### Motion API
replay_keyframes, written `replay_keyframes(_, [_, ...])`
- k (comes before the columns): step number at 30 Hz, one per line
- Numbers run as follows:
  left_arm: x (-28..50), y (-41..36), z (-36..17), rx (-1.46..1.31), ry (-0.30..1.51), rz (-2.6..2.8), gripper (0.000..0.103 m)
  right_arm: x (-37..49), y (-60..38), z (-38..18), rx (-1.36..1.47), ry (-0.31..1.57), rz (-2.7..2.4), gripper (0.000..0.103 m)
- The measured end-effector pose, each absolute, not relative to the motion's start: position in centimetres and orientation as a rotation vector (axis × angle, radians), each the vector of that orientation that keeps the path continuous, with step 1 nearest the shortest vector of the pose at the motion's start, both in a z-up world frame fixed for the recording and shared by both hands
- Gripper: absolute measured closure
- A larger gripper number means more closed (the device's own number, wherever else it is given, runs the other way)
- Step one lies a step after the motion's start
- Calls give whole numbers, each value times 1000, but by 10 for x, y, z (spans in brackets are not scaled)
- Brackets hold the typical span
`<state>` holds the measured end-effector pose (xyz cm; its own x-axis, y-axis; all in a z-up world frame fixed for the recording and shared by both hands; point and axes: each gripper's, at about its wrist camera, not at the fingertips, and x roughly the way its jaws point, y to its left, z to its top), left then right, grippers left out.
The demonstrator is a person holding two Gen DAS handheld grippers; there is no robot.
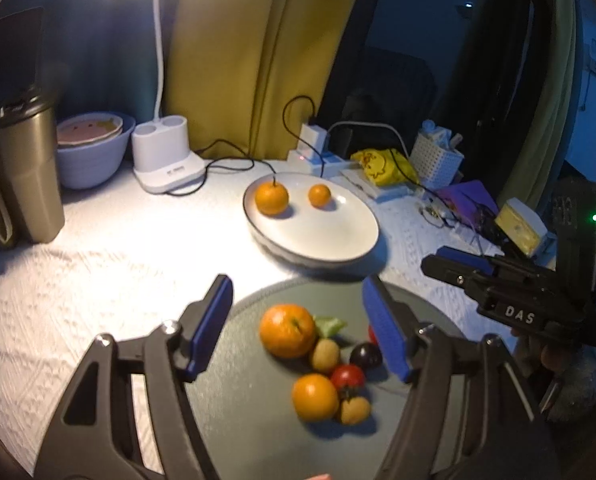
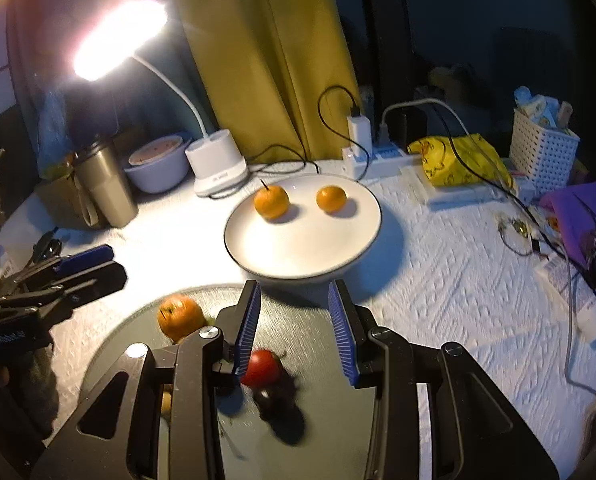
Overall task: Organize fruits
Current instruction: 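Move both tools back over the fruit board, then grasp an orange with the left tool while the right tool grasps the dark cherry tomato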
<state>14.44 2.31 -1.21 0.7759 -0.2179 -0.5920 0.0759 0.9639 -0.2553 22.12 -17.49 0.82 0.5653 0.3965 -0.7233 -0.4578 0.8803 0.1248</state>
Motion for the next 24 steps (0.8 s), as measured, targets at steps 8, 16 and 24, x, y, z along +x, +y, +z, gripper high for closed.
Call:
replay_keyframes(8, [128, 17, -37, -242, 740, -166, 35, 203, -191, -22, -93, 910, 492, 66])
replay_keyframes(16, [120, 13, -61, -240, 820, -164, 35, 186, -193, -35, -90, 948, 551, 66])
replay_keyframes(24, [125, 11, -71, -236, 862, -175, 35, 182, -190, -43, -82, 969, 594, 66])
